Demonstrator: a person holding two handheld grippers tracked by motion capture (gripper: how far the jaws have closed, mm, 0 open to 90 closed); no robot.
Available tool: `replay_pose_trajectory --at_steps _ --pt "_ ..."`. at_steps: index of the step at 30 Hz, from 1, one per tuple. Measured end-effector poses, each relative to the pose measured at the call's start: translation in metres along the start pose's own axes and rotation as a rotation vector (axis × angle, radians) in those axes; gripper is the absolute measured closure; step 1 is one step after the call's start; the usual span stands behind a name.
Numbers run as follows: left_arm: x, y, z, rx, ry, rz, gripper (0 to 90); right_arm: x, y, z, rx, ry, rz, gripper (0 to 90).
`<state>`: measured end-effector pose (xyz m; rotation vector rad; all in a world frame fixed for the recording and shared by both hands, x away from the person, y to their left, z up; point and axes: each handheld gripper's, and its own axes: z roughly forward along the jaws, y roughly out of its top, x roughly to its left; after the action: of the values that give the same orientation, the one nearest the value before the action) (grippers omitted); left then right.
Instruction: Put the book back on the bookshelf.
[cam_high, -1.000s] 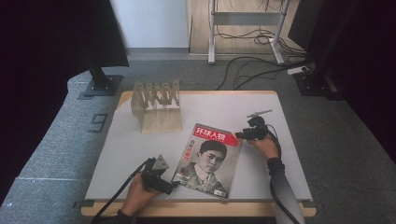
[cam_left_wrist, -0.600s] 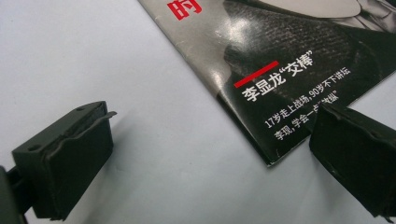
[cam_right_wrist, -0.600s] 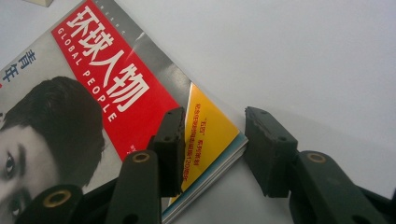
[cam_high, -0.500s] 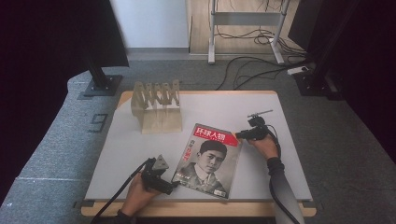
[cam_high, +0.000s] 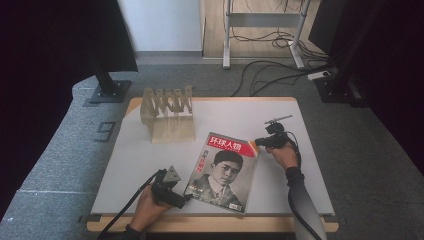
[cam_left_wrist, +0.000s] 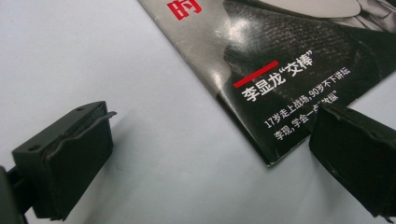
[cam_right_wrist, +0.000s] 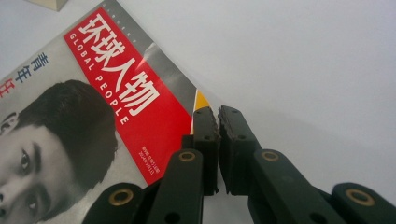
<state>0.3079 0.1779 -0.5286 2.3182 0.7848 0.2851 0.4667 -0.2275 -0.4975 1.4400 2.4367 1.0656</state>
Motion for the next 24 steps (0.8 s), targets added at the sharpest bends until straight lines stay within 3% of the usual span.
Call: replay_pose_trajectory --at_steps 6,8,14,17,22,24 --pt "0.000 0.000 0.000 0.000 -0.001 0.000 0.0 -0.001 -0.001 0.001 -0.003 0.010 0.001 83.4" --pt "0.000 0.000 0.000 0.000 0.000 0.000 0.0 -0.006 -0.004 0.003 -0.004 0.027 0.021 74.9" --pt "0.000 0.000 0.000 0.000 -0.001 0.000 0.0 -0.008 -0.009 0.013 0.012 0.012 0.029 65.0" --pt "0.000 0.000 0.000 0.000 0.000 0.000 0.0 -0.009 -0.009 0.013 0.004 0.019 0.034 65.9" --pt "0.000 0.000 0.000 0.000 0.000 0.000 0.0 -0.007 -0.009 0.008 -0.023 0.016 0.034 82.0" --pt "0.000 0.000 0.000 0.000 0.000 0.000 0.0 -0.004 -0.007 0.005 -0.028 0.018 0.024 84.5"
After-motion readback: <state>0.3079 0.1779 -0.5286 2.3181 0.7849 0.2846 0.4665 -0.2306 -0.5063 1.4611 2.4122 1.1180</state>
